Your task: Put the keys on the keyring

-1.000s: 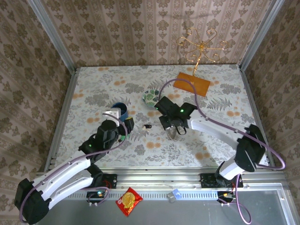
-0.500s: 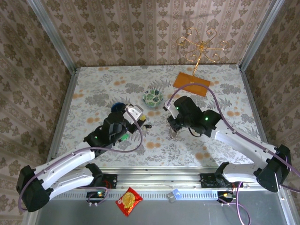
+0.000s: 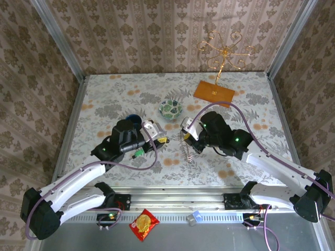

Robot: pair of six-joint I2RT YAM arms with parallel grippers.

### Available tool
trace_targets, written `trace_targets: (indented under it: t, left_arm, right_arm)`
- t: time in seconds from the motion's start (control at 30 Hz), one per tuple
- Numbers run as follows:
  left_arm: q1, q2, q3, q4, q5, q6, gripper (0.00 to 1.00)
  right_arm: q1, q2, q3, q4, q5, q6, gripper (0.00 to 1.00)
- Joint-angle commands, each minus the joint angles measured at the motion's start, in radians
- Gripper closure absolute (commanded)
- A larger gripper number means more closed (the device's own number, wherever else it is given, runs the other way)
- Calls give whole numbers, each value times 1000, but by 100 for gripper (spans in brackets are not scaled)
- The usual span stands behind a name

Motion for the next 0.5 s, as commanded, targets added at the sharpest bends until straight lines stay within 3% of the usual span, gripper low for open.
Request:
trace_targets:
  t: [0.0,0.27,0.47]
  left_arm:
    - [8,29,6,1,239,-62,40]
    - [5,128,-83,275,355,-293,45]
    - [3,196,-87,342,424,-330,46]
  right_arm:
    - [-4,-19,-11,63,-48,-34,100]
    - [-2,-19,-27,104,-90,-24,100]
    - [3,-10,-28,111,-115,-20,100]
